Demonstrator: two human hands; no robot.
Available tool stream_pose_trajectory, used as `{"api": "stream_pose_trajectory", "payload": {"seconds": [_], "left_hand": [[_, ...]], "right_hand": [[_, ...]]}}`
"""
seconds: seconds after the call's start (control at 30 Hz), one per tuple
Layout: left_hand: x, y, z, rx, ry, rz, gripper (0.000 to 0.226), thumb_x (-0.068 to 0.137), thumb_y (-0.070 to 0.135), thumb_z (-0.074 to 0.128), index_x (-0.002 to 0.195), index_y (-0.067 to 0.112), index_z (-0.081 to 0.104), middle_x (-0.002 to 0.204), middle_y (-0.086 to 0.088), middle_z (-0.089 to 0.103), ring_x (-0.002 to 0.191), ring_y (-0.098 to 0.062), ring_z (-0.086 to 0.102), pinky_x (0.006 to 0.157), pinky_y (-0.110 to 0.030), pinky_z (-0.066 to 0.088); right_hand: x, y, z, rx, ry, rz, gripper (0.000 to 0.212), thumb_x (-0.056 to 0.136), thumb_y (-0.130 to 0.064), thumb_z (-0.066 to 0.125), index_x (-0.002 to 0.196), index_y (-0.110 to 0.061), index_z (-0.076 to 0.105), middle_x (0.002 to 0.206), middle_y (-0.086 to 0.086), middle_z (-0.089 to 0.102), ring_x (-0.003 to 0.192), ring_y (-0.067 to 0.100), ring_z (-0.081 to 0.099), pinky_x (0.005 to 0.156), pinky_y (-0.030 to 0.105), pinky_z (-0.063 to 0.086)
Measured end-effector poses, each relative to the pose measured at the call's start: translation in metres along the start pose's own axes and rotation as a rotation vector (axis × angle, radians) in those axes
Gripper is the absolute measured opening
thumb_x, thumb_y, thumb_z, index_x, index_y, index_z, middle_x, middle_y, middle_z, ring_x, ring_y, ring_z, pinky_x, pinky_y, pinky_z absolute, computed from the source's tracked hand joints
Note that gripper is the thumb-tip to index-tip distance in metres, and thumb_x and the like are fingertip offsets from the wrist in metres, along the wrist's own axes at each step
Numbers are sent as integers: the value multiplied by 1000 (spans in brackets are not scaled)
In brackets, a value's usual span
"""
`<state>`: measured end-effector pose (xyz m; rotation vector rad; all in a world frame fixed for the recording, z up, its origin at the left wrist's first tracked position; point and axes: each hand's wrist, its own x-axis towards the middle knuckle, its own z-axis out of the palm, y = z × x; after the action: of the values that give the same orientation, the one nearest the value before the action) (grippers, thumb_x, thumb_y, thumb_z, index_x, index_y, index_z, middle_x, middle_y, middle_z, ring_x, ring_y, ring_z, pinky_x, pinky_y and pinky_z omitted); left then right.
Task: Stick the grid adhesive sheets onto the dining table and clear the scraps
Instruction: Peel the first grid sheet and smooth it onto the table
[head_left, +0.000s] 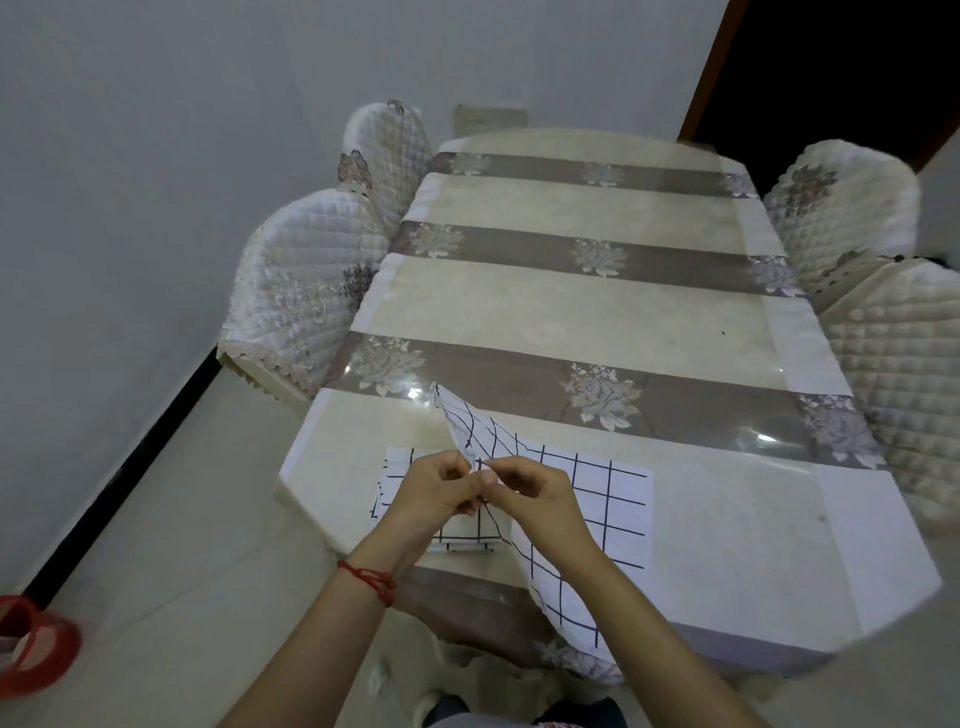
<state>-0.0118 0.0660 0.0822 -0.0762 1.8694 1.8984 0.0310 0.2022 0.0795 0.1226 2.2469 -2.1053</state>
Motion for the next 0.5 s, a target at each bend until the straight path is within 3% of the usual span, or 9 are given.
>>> {"api": "stream_pose_trajectory", "payload": {"seconds": [0.13, 0.23, 0.33, 0.4, 0.5], "left_hand": [[7, 6, 0, 44, -62, 33, 36, 78, 2, 68, 48, 19, 56, 49, 7, 63, 47, -3, 56, 48, -14, 46], [17, 17, -6, 69, -44, 56, 36, 77, -1, 68, 50, 17, 52, 52, 7, 65, 52, -4, 60, 51, -16, 51], [33, 34, -9, 118, 108, 101, 34, 80, -1, 65, 55, 15, 49, 55, 2, 62, 56, -11, 60, 50, -19, 54], [46, 47, -11, 144, 208, 151, 30, 81, -2, 63, 60, 12, 49, 63, -5, 59, 60, -15, 58, 48, -19, 54], [64, 72, -11, 150, 260, 224, 18, 83, -2, 61, 70, 8, 56, 67, -9, 59, 60, -19, 58, 51, -22, 53]], "right_hand": [[8, -3, -17, 20, 117, 48, 19, 85, -10, 62, 71, 3, 65, 67, 11, 57, 66, 15, 51, 64, 27, 42], [18, -10, -44, 22, 243, 49, 22, 87, -9, 61, 70, 5, 63, 66, 17, 57, 64, 15, 51, 64, 29, 40], [33, -17, -77, -11, 366, 2, 29, 88, -9, 59, 84, 20, 57, 85, 43, 55, 73, 17, 48, 69, 33, 38], [42, -25, -100, -60, 436, -26, 32, 88, -8, 59, 83, 23, 52, 73, 39, 51, 73, 20, 43, 66, 33, 35], [52, -43, -139, -183, 545, -73, 31, 86, -6, 60, 66, 16, 49, 64, 13, 41, 64, 18, 36, 61, 27, 27]]}}
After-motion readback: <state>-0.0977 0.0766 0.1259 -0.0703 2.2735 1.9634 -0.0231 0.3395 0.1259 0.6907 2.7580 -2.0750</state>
